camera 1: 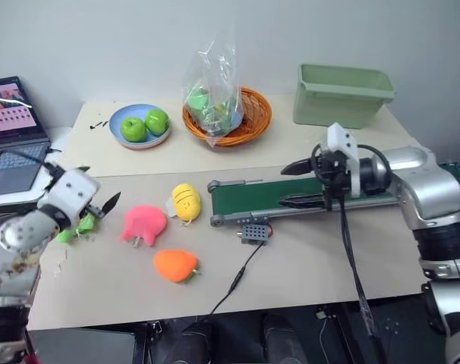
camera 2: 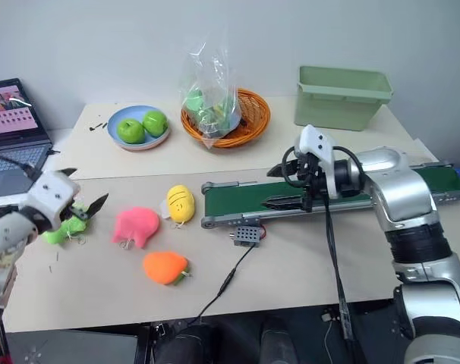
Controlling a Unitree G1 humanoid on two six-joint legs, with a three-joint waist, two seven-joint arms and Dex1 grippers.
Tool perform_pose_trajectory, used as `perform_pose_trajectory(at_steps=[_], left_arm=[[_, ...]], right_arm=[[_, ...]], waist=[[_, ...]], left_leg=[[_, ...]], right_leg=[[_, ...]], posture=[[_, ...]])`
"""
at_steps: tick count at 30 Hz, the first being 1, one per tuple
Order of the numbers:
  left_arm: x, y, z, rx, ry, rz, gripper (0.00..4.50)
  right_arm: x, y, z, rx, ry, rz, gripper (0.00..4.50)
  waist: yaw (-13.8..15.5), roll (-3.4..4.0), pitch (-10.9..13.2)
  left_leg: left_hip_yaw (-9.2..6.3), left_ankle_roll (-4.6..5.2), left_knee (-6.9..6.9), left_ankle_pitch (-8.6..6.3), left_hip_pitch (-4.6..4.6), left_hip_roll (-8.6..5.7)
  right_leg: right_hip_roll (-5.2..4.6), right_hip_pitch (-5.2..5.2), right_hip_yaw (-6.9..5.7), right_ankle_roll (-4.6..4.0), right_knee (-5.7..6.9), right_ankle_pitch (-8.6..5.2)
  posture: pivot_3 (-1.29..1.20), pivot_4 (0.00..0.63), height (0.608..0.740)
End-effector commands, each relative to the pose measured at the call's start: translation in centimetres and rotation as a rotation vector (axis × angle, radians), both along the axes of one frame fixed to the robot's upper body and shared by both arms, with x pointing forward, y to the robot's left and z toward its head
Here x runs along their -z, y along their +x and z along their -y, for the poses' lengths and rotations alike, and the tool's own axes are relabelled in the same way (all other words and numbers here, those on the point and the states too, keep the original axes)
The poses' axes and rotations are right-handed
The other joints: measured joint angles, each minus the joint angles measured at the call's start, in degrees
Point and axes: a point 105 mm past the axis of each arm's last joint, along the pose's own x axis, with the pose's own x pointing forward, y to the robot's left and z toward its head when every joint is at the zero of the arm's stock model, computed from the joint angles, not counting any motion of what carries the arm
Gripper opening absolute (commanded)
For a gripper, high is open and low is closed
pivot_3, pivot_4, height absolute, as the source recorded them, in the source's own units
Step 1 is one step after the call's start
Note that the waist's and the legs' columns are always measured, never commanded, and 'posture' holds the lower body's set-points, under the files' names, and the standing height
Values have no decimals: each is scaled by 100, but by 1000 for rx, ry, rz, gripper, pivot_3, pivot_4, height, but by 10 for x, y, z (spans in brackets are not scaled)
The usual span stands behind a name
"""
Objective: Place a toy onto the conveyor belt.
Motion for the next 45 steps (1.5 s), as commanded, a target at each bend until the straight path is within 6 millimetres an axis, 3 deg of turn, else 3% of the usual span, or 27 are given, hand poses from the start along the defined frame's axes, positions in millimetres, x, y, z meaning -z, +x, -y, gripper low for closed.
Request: perform_pose_trajectory(at_steps=[1, 4, 6, 11, 16, 20, 25, 34, 41, 45], left_arm=[[-27, -15, -26, -107, -100, 161, 4453], [-22, -30, -34, -151, -389, 161, 4453], [-6, -48, -42, -198, -628, 117, 4453], [5, -80, -81, -411, -1183, 234, 4453], [31, -98, -93, -523, -1617, 254, 4453], [42, -100, -96, -517, -1867, 284, 4453], [65, -87, -97, -560, -1996, 250, 4453], [90, -59, -90, -572, -2042, 175, 4453], [99, -45, -90, -571, -2039, 151, 4453], [94, -35, -92, -537, -2013, 163, 4453]], right_arm=[[-14, -2, -6, -60, 15, 45, 4500], [-14, -3, -11, -98, 37, 21, 4500], [-14, -2, -15, -127, 51, 1, 4500], [-10, 4, -19, -151, 44, -10, 4500], [-12, 5, -27, -194, 55, -12, 4500], [-15, 2, -35, -239, 46, 15, 4500], [-20, 1, -37, -256, 29, 33, 4500], [-31, -1, -25, -207, 4, 65, 4500], [-33, -4, -14, -159, -12, 78, 4500], [-33, -6, -12, -137, -15, 83, 4500]], waist=[[17, 0, 0], [2, 0, 0], [-17, -1, 0], [-55, -7, -1], [-32, -7, -2], [-23, -16, -7], [1, -24, -13], [-10, -31, -17], [-14, -29, -19], [-10, -28, -19]], left_leg=[[0, -1, 0, -1, -3, 4], [1, -2, 0, -3, -1, 8], [4, -1, 0, -4, 5, 9], [20, -11, 1, -17, 27, 30], [20, -19, 2, -18, 41, 34], [20, -23, 2, -19, 44, 35], [20, -27, 4, -17, 44, 34], [21, -32, 3, -17, 45, 35], [22, -33, 2, -16, 45, 38], [23, -33, 2, -16, 51, 39]], right_leg=[[1, -1, -7, 0, -1, 0], [2, 0, -10, 0, 0, 0], [2, 3, -8, 0, 2, 0], [17, 6, -17, -3, 10, 2], [23, 14, -13, -7, 12, 4], [26, 15, -11, -8, 12, 5], [28, 18, -10, -15, 10, 9], [33, 14, -10, -20, 11, 11], [36, 13, -8, -22, 11, 12], [37, 16, -7, -22, 14, 13]], posture=[[0, 150, 740], [0, 150, 740], [0, 150, 740], [0, 150, 740], [0, 150, 740], [0, 150, 740], [0, 150, 740], [0, 150, 740], [0, 150, 740], [0, 150, 740]])
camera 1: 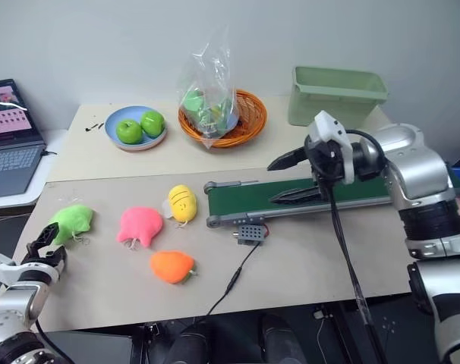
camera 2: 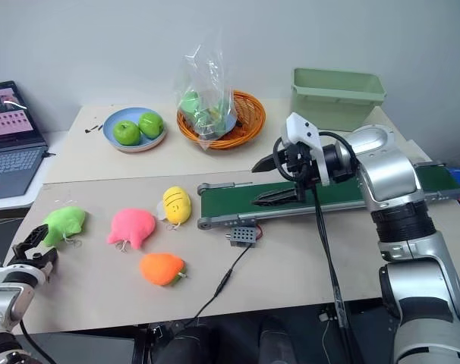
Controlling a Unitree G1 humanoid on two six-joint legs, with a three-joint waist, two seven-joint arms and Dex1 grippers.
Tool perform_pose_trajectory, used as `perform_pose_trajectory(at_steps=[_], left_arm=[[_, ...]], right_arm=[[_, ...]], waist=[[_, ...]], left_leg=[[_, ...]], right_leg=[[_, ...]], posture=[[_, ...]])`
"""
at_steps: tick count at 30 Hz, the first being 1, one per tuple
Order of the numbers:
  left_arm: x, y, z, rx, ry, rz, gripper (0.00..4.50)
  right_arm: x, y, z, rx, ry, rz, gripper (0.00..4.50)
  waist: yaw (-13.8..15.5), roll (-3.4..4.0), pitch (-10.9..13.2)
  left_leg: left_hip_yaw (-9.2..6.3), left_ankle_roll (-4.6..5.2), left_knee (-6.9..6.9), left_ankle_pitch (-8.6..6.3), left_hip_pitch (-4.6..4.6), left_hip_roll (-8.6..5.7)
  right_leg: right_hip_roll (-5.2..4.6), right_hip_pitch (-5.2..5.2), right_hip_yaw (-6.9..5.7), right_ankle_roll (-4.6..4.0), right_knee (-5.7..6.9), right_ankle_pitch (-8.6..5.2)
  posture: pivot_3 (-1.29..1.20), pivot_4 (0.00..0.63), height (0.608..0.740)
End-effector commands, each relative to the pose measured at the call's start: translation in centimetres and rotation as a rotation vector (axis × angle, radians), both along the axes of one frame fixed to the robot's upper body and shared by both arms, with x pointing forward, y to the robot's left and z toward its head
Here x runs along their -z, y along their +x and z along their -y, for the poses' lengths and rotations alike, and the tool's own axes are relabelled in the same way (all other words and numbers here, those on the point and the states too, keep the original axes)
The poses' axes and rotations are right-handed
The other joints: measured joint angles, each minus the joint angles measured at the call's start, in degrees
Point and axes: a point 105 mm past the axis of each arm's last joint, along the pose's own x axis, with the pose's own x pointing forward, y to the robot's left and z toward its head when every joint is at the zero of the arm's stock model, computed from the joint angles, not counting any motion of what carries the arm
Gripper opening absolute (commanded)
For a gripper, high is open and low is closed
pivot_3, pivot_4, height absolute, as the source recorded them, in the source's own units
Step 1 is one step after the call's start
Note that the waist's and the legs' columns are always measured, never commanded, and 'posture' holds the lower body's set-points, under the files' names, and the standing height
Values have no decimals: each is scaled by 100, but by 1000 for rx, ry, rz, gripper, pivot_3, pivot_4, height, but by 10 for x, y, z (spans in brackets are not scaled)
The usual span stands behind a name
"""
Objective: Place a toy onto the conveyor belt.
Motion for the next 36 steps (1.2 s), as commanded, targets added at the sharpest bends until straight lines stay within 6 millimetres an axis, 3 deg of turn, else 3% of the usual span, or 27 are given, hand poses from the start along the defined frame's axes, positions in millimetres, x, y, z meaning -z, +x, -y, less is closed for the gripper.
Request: perform_pose_trajectory(at_steps=[1, 4, 12, 14, 18, 23, 27, 29, 31, 32, 36], left_arm=[[-7, 6, -4, 10, 45, 13, 4453], [-10, 13, -8, -4, 37, 35, 3671], [-15, 18, -7, 17, 12, 101, 640], [-21, 17, -9, 16, 15, 137, 66], [-29, 15, -10, 27, 36, 168, 66], [-65, 14, -11, 8, 268, 225, 66], [-102, 25, 13, 12, 521, 283, 66], [-115, 32, 26, -22, 744, 255, 66], [-131, 42, 57, 2, 1073, 208, 66], [-138, 46, 76, 43, 1328, 162, 66], [-156, 51, 121, 62, 1839, 188, 66]], right_arm=[[-11, -5, 3, 14, 19, 44, 4500], [-11, -6, 3, 23, 18, 45, 4500], [-10, -6, 5, 39, 10, 49, 4500], [-10, -6, 4, 39, 9, 49, 4500], [-9, -4, 3, 40, 8, 50, 4500], [-9, -2, 2, 38, 10, 51, 4500], [-8, -1, 2, 39, 10, 50, 4500], [-7, 0, 2, 42, 12, 50, 4500], [-6, -1, 2, 42, 15, 47, 4500], [-5, -1, 3, 43, 15, 45, 4500], [-4, -3, 3, 47, 20, 40, 4500]], waist=[[1, 0, 0], [3, 0, 0], [-6, -1, 0], [-13, -1, 0], [-11, -1, 0], [-5, -2, 0], [12, -2, 0], [24, -2, 0], [27, -4, 0], [26, -4, 0], [13, -4, 0]], left_leg=[[0, 0, 0, 0, 0, 1], [0, 0, 0, 0, -2, 1], [1, 0, 0, 0, -8, 1], [1, 0, 0, 0, -6, 2], [0, 0, 0, 0, -6, 4], [0, -1, 0, 0, -9, 5], [1, -2, 0, 0, -8, 6], [1, -2, 1, 0, -10, 5], [1, -4, 1, 1, -11, 3], [2, -13, 1, 6, -14, 5], [15, -23, -5, 13, -20, 6]], right_leg=[[1, 1, -1, 0, 1, 0], [2, -1, 1, -2, 0, 1], [2, -4, 0, -2, -4, 2], [2, -4, 0, -2, -2, 2], [3, -4, 0, -2, -2, 2], [3, -5, 0, -3, -4, 2], [1, -1, 1, -5, -7, 3], [1, 0, 0, -6, -8, 4], [1, 0, 0, -8, -11, 5], [3, -1, 0, -11, -14, 7], [6, -5, 10, -16, -20, 10]], posture=[[0, 150, 740], [0, 150, 740], [0, 150, 740], [0, 150, 740], [0, 150, 740], [0, 150, 740], [0, 150, 740], [0, 150, 740], [0, 150, 740], [0, 150, 740], [0, 150, 740]])
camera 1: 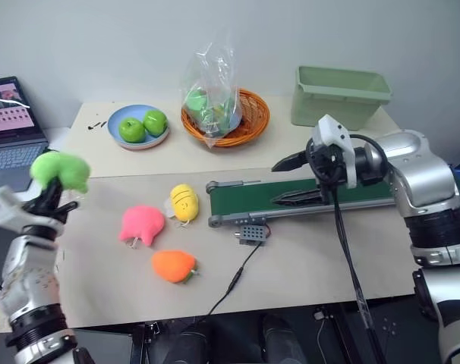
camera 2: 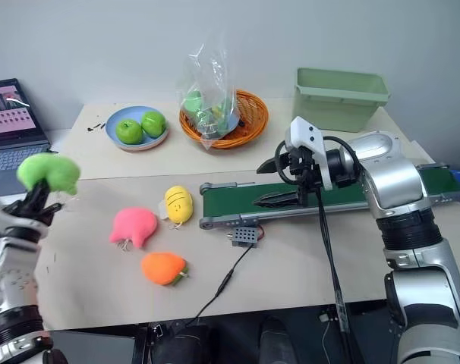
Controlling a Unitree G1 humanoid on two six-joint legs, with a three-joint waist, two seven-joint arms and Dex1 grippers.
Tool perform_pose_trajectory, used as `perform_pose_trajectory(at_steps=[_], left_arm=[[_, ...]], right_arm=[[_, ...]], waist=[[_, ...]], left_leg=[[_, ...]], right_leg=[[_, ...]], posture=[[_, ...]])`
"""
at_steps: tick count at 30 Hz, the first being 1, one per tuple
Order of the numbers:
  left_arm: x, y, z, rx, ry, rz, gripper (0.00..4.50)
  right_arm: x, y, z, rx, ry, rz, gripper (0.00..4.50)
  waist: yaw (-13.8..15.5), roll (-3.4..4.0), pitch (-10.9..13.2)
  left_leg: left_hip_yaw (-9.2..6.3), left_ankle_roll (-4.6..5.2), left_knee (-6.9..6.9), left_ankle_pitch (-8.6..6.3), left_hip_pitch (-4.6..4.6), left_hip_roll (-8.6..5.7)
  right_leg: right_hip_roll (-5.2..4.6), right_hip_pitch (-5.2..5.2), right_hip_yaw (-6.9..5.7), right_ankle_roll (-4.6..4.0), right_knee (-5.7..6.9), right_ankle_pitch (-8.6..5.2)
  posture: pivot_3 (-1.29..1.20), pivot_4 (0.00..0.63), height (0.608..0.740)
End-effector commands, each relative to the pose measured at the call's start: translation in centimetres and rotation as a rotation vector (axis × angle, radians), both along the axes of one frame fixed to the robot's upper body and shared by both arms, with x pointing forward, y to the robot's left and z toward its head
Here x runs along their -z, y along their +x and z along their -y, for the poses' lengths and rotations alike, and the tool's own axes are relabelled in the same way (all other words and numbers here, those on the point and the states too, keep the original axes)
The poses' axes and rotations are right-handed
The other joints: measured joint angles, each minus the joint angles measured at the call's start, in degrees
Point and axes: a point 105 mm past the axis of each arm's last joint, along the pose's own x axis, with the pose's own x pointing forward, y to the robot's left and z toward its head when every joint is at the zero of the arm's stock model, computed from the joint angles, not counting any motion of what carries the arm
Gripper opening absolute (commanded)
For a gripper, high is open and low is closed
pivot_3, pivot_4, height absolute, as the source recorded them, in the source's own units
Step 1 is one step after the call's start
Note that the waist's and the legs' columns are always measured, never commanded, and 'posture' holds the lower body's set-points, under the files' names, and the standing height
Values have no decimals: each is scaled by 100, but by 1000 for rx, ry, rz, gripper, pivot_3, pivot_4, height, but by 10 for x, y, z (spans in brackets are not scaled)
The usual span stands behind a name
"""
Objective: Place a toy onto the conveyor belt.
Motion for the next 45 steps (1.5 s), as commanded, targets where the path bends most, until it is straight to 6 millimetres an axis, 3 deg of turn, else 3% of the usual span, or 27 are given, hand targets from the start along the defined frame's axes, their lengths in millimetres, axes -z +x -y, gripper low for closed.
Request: perform_pose_trajectory(at_steps=[1, 4, 6, 10, 16, 28, 31, 33, 40, 45], left_arm=[[-32, -1, 37, 4, 472, 119, 66], [-28, -6, 76, 114, 891, 182, 66], [-8, -15, 110, 268, 1212, 223, 66], [13, -23, 128, 393, 1391, 297, 66], [17, -11, 129, 407, 1505, 351, 66], [6, 23, 197, 631, 1591, 576, 66], [9, 29, 210, 686, 1602, 604, 66], [23, 31, 217, 777, 1635, 575, 66], [36, 33, 226, 879, 1639, 546, 66], [48, 33, 222, 961, 1629, 452, 66]], right_arm=[[-12, -4, 0, -8, 22, 48, 4500], [-11, -6, 3, 2, 19, 47, 4500], [-11, -6, 5, 10, 15, 47, 4500], [-10, -7, 6, 23, 20, 47, 4500], [-10, -9, 7, 39, 28, 48, 4500], [-7, -20, 13, 110, 51, 51, 4500], [-6, -24, 15, 128, 55, 48, 4500], [-5, -26, 18, 145, 55, 49, 4500], [-5, -31, 21, 176, 59, 49, 4500], [-5, -31, 23, 188, 56, 52, 4500]], waist=[[-14, 0, 0], [-32, 2, 0], [-25, 3, 1], [-6, 14, 2], [-6, 16, 4], [36, 15, 3], [43, 15, 3], [41, 15, 3], [4, 14, 4], [-10, 14, 4]], left_leg=[[1, 24, -1, -14, 0, 2], [4, 23, -7, -14, 5, 11], [5, 22, -11, -15, 5, 15], [10, 24, -13, -16, 4, 15], [10, 23, -12, -15, 4, 19], [11, 27, -1, -16, -15, 14], [11, 27, 1, -16, -14, 14], [12, 28, 4, -17, -15, 12], [13, 31, 6, -17, -16, 10], [14, 34, 16, -19, -16, 7]], right_leg=[[2, -1, 1, 0, -1, 0], [9, -6, 1, 0, 0, 0], [13, -9, 0, -1, 0, 0], [10, -8, 0, -1, -5, 0], [14, -11, -4, -1, 4, 0], [12, -11, -15, 2, 11, 1], [12, -9, -16, 2, 10, 1], [11, -9, -14, 3, 11, 1], [11, -8, -14, 4, 13, 1], [10, -7, -12, 5, 13, 2]], posture=[[0, 150, 740], [0, 150, 740], [0, 150, 740], [0, 150, 740], [0, 150, 740], [0, 150, 740], [0, 150, 740], [0, 150, 740], [0, 150, 740], [0, 150, 740]])
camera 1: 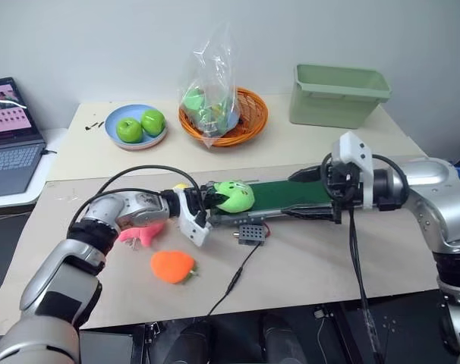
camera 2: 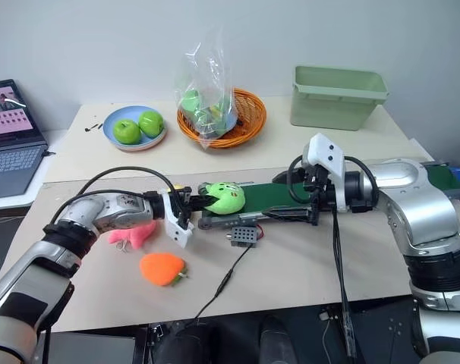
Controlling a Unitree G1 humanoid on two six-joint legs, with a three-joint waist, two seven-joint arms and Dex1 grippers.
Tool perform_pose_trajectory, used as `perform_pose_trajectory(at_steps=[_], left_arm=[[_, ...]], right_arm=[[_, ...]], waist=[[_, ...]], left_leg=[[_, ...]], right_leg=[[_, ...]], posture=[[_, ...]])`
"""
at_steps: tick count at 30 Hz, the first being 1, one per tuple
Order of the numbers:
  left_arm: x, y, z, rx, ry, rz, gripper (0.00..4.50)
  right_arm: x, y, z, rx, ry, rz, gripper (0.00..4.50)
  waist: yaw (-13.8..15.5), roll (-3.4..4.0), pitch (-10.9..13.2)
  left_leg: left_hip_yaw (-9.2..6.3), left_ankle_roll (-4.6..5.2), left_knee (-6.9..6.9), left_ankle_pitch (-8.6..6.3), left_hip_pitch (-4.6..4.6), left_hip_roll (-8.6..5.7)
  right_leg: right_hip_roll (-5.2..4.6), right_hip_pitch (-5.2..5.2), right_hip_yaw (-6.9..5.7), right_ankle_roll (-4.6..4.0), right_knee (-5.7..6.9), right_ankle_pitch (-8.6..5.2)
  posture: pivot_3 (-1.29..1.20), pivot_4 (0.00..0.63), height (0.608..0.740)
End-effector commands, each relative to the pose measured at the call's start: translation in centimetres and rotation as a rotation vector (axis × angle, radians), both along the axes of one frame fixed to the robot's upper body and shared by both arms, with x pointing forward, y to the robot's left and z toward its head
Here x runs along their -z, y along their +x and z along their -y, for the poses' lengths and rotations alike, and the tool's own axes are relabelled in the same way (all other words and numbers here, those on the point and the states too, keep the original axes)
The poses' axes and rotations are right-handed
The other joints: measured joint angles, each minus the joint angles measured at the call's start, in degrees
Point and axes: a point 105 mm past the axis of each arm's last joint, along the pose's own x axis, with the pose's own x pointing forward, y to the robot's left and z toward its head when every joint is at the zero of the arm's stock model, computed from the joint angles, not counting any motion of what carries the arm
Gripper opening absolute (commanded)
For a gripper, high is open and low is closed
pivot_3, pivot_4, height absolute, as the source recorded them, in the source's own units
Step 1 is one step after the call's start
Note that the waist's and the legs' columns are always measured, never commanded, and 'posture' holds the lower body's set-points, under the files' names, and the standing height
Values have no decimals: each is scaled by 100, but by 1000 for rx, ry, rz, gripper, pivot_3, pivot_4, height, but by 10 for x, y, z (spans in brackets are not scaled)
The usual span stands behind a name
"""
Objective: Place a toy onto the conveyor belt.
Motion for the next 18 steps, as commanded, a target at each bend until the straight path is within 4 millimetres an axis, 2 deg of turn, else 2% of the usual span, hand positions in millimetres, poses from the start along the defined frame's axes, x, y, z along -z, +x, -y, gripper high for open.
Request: perform_pose_trajectory(at_steps=[1, 5, 11, 12, 13, 15, 18], left_arm=[[6, -1, -4, -7, 31, -102, 591], [9, -4, -8, -6, 63, -143, 1799], [6, -9, -13, -17, 83, -182, 4040], [3, -8, -13, -23, 73, -185, 4294], [-1, -7, -12, -36, 48, -186, 4466], [-10, -4, -12, -65, -11, -208, 4466], [-37, 4, -10, -161, -297, -392, 4466]], right_arm=[[-15, -4, 1, -4, 12, 52, 4500], [-15, -3, 0, -9, 11, 53, 4500], [-16, 0, -2, -21, 7, 59, 4500], [-16, 1, -3, -22, 7, 59, 4500], [-16, 1, -3, -23, 7, 59, 4500], [-17, 1, -3, -25, 6, 59, 4500], [-18, 2, -3, -27, 4, 60, 4500]], waist=[[-7, 0, 0], [-3, 0, 0], [-43, 0, -1], [-45, 0, -1], [-45, 0, -1], [-41, 0, -1], [-26, 1, -2]], left_leg=[[0, 0, 0, 0, 1, 0], [0, 0, 2, 0, 1, 1], [0, 3, 4, -2, 2, 2], [1, 3, 4, -2, 2, 3], [1, 3, 4, -2, 3, 5], [1, 3, 4, -2, 3, 4], [1, 5, 6, -3, 1, 4]], right_leg=[[0, 0, 0, 0, 0, 0], [1, 0, 0, 0, 0, 0], [3, 1, 2, 0, 2, 0], [3, 1, 2, 0, 2, 0], [4, 1, 2, 0, 2, 0], [4, 1, 2, 0, 2, 0], [2, 1, 2, 0, 7, 0]], posture=[[0, 150, 740], [0, 150, 740], [0, 150, 740], [0, 150, 740], [0, 150, 740], [0, 150, 740], [0, 150, 740]])
